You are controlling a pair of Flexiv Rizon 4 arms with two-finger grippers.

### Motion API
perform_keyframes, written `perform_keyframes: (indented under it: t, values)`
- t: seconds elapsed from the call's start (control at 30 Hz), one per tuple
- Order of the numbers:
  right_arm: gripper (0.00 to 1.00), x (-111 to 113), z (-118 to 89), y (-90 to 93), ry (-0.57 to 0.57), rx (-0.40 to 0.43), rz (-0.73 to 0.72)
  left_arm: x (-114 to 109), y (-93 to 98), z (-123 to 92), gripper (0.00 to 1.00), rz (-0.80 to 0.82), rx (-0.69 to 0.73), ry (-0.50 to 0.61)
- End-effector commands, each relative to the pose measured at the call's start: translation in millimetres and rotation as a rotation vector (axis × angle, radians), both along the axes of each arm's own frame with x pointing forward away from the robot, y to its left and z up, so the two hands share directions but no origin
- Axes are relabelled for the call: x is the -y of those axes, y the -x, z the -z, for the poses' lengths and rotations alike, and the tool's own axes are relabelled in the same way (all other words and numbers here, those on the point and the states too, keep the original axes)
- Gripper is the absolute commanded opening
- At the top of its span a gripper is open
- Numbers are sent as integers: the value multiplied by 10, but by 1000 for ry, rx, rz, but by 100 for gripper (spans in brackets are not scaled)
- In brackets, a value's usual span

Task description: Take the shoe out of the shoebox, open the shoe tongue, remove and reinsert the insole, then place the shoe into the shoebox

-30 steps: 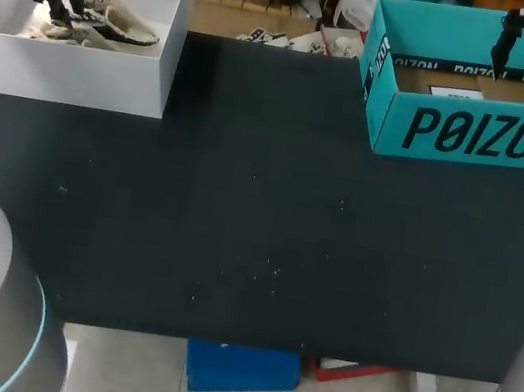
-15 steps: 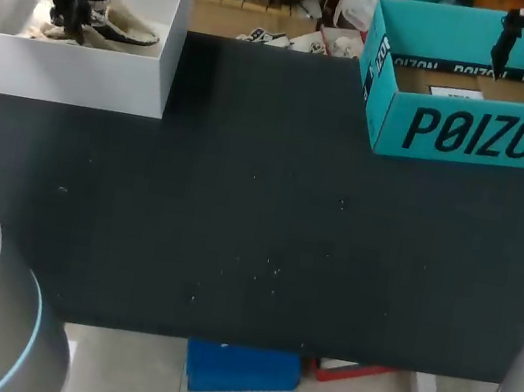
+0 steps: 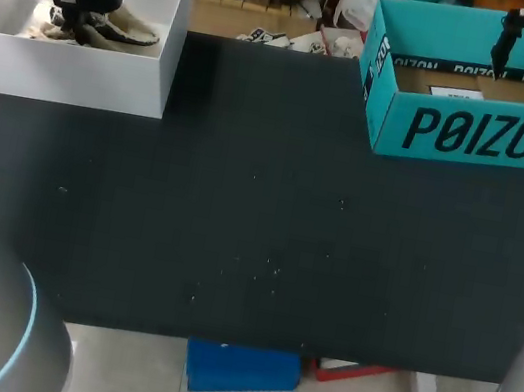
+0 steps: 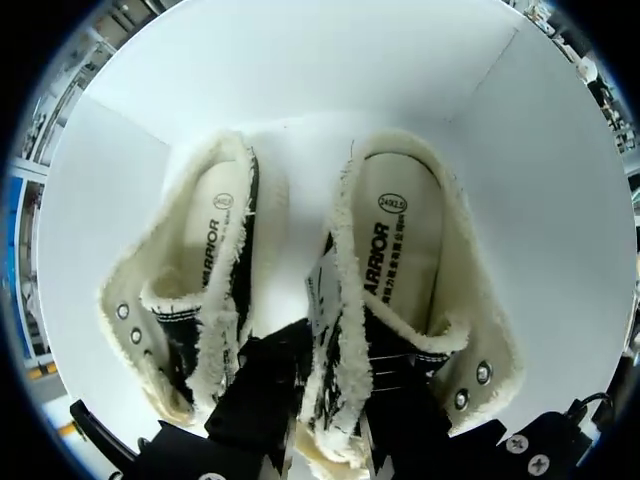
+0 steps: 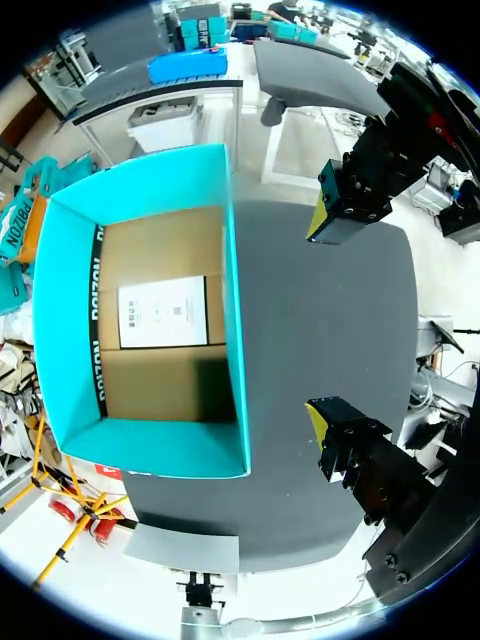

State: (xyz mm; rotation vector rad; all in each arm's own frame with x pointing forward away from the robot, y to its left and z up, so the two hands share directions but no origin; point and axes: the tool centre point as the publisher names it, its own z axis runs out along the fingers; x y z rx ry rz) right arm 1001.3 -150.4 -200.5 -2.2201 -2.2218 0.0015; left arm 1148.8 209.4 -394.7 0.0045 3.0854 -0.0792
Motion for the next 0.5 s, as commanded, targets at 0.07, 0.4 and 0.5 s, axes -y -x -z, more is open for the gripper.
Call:
perform_keyframes:
  t: [0.07,0.4,0.5]
  values:
    - [100,-2,-2,1,0,0,0,22,-83,56,0,-4,-33,-13]
    - [100,-2,-2,1,0,0,0,46,0,-580,0,43,-13,12]
    - [100,-2,-2,1,0,0,0,63,-5,-924,0,62,26,-14]
